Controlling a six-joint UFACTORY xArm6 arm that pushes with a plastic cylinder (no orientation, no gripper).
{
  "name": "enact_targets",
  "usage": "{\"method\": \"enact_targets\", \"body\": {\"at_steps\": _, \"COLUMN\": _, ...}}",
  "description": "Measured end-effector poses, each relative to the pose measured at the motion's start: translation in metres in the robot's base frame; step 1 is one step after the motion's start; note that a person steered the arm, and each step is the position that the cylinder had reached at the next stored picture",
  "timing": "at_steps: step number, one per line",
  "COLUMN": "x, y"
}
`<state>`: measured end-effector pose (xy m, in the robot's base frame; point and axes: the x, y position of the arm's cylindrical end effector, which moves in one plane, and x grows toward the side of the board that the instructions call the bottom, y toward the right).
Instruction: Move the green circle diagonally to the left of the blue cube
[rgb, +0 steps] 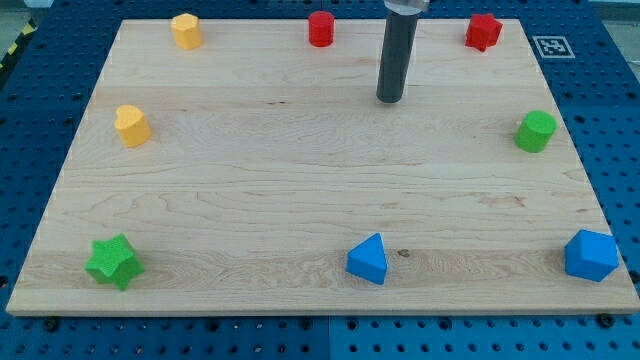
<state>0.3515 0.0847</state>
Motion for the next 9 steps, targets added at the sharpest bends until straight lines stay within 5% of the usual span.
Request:
{"method": "enact_targets", "body": {"at_steps": 2, "x": -0.014, "y": 0.027}}
{"method": "enact_targets", "body": {"at_steps": 4, "x": -0.012, "y": 0.167}}
{"method": "enact_targets", "body": {"at_steps": 5, "x": 0.024, "y": 0.208}}
{"method": "enact_targets", "body": {"at_steps": 9, "x": 0.069, "y": 0.163}}
